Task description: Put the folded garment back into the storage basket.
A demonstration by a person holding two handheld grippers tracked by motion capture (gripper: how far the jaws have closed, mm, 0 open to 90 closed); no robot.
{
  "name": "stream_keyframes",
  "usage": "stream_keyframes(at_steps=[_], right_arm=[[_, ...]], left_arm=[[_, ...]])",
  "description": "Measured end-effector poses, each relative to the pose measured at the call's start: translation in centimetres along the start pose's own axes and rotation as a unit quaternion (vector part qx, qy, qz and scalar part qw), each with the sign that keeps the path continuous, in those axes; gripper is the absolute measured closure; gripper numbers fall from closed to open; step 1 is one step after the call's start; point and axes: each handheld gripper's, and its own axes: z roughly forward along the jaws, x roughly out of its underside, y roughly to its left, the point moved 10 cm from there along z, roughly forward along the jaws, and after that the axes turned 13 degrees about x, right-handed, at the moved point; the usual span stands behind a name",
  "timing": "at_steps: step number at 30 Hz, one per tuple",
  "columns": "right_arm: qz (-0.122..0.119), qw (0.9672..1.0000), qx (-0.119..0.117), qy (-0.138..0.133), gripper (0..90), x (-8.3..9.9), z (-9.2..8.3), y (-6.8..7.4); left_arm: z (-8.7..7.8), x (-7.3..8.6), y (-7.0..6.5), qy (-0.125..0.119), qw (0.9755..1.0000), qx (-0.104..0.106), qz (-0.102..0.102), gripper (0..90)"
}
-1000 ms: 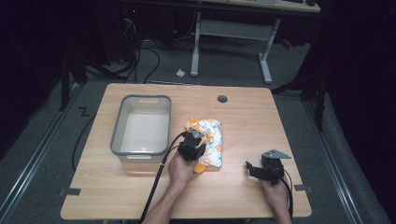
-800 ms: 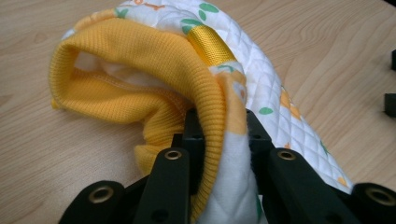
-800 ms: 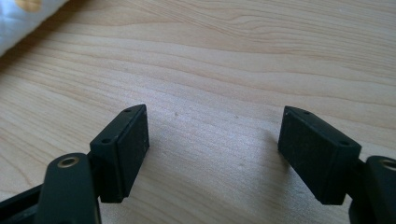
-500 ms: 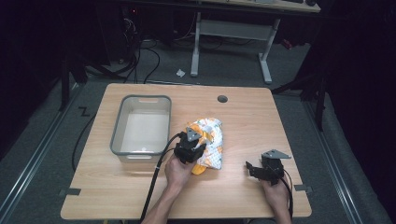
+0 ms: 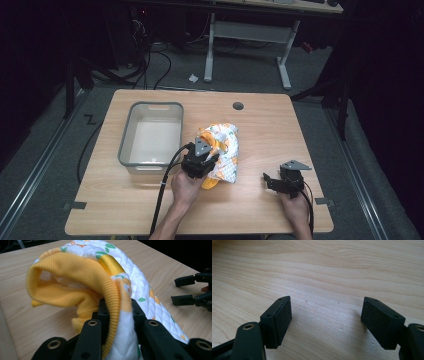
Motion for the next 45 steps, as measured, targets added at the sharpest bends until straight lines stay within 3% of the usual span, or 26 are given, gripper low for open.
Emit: stream_keyframes(at_steps=[20, 36, 45], right_arm=[[0.0, 1.0, 0.0, 0.0, 24.7, 0.0, 0.0, 0.0], [0.001, 1.0, 0.0, 0.0, 24.6, 0.0, 0.0, 0.0], [0.001, 1.0, 0.0, 0.0, 24.6, 0.0, 0.0, 0.0]], left_arm=[[-3.5, -1.4, 0.7, -0.035, 0.9992, -0.016, 0.009, 75.7], [-6.4, -2.1, 2.6, -0.051, 0.9984, -0.024, -0.008, 75.7], [-8.0, -2.3, 4.0, -0.062, 0.9972, -0.039, -0.014, 75.7]])
